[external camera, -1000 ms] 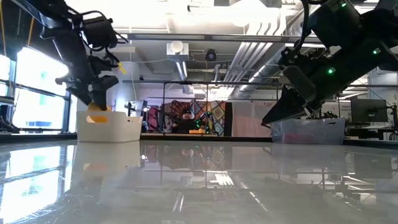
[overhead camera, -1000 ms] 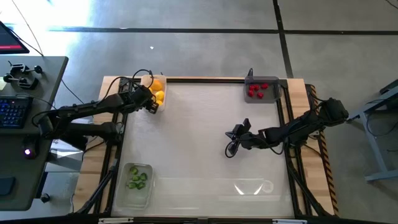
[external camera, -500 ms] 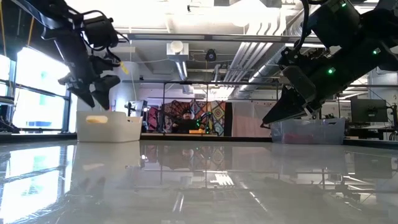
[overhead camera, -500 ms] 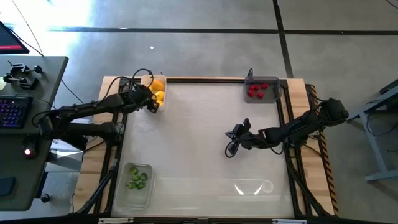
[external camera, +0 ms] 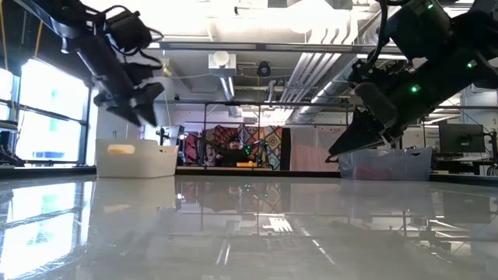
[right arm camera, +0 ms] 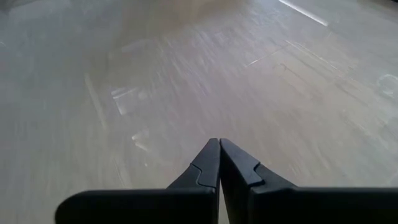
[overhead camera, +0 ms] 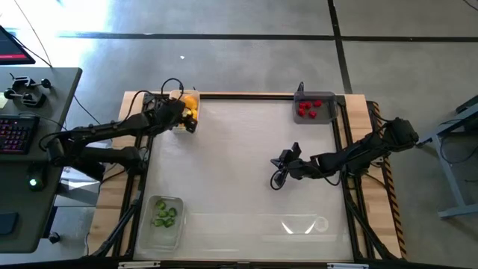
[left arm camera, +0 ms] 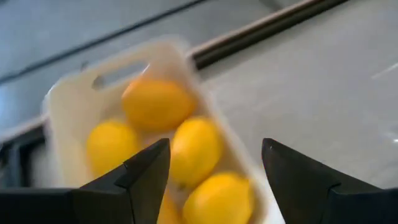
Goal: Sort produce into baskets
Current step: Return to Home Position
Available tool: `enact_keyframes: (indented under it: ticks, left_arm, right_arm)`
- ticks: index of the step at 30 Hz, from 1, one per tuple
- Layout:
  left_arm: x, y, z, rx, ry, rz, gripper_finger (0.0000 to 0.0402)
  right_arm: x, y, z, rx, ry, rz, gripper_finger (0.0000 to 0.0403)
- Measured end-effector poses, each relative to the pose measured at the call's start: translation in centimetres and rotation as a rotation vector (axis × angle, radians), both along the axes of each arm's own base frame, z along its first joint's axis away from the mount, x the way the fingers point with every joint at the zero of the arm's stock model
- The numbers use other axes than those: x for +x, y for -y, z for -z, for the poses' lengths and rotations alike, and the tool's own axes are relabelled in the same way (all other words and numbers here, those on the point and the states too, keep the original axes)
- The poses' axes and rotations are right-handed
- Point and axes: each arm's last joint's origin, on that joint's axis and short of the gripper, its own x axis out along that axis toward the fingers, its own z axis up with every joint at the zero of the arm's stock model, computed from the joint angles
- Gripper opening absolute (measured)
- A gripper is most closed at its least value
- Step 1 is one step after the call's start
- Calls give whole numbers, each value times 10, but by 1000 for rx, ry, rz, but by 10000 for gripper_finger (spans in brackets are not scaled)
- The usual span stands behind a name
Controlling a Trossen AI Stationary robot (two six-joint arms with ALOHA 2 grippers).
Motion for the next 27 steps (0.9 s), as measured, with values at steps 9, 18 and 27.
enact_keyframes:
  ticks: [9,18,27]
  left_arm:
    - [30,32,5,264,316,442,173]
    - [35,72,8,441,472,889,109]
    - [32,78,10,440,566,1037,58]
  right_arm:
    - [1,1,8,-46,-39,12,0]
    - [11,2,8,-171,2,-46,0]
    - [19,23,-21,-262,121,-185,0]
